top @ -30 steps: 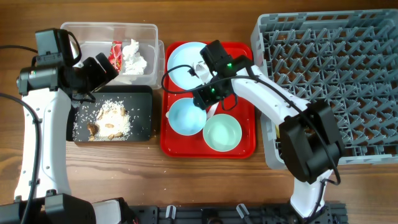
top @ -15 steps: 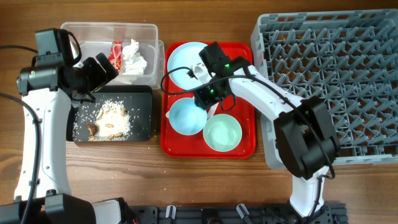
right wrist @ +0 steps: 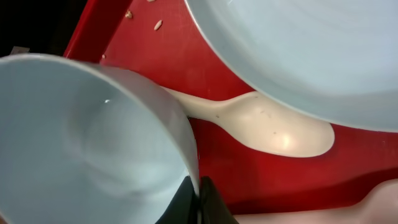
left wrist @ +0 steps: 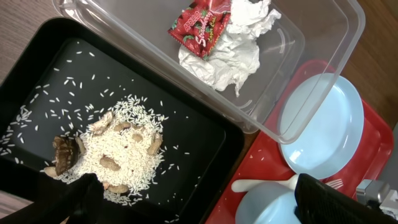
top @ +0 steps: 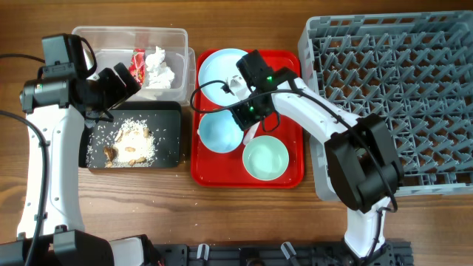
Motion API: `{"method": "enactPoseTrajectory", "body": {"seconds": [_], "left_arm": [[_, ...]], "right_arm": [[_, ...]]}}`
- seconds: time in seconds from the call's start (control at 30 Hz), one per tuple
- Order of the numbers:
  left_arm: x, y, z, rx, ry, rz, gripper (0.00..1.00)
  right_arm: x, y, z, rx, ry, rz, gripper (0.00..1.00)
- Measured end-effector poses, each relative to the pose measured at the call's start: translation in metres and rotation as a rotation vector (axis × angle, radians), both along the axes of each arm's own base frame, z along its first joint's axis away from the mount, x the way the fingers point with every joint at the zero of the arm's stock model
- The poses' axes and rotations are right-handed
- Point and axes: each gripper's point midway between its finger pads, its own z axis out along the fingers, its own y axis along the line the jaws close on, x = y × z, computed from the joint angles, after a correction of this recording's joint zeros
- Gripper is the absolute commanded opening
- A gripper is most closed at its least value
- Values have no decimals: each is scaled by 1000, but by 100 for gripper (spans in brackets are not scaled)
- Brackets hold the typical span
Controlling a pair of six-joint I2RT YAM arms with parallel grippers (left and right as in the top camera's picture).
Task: Sort waste into correct bins and load items into the dishwasher rack
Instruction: 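Grasp the blue bowl rim with the right gripper and lift it, then carry the blue bowl with the right gripper over the dishwasher rack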
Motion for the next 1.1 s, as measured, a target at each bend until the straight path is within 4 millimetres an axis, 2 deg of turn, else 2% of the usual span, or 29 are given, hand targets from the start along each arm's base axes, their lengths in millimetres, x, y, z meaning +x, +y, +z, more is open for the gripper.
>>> {"method": "enactPoseTrajectory", "body": {"seconds": [0.2, 0.3, 0.37, 0.43, 0.47, 0.6, 0.77, 0.97, 1.1], "left_arm": [[0, 0, 0, 0, 0, 0, 100], [0, 0, 0, 0, 0, 0, 100], [0, 0, 0, 0, 0, 0, 100], [0, 0, 0, 0, 0, 0, 100], [0, 0, 0, 0, 0, 0, 100], [0, 0, 0, 0, 0, 0, 100], [0, 0, 0, 0, 0, 0, 100], [0, 0, 0, 0, 0, 0, 100], [0, 0, 0, 0, 0, 0, 100]], "right_arm": [[0, -1, 7, 11, 10, -30, 4], [7, -5, 40, 50, -46, -66, 4], [12, -13, 74, 81, -108, -92, 4], [14, -21, 97, 93, -155, -118, 4], [17, -32, 123, 103, -212, -150, 4], [25, -66, 161, 71, -323, -247, 4], [39, -101, 171, 12, -373, -381, 4], [54, -141, 170, -59, -389, -541, 4], [59, -160, 170, -113, -411, -618, 4]]}}
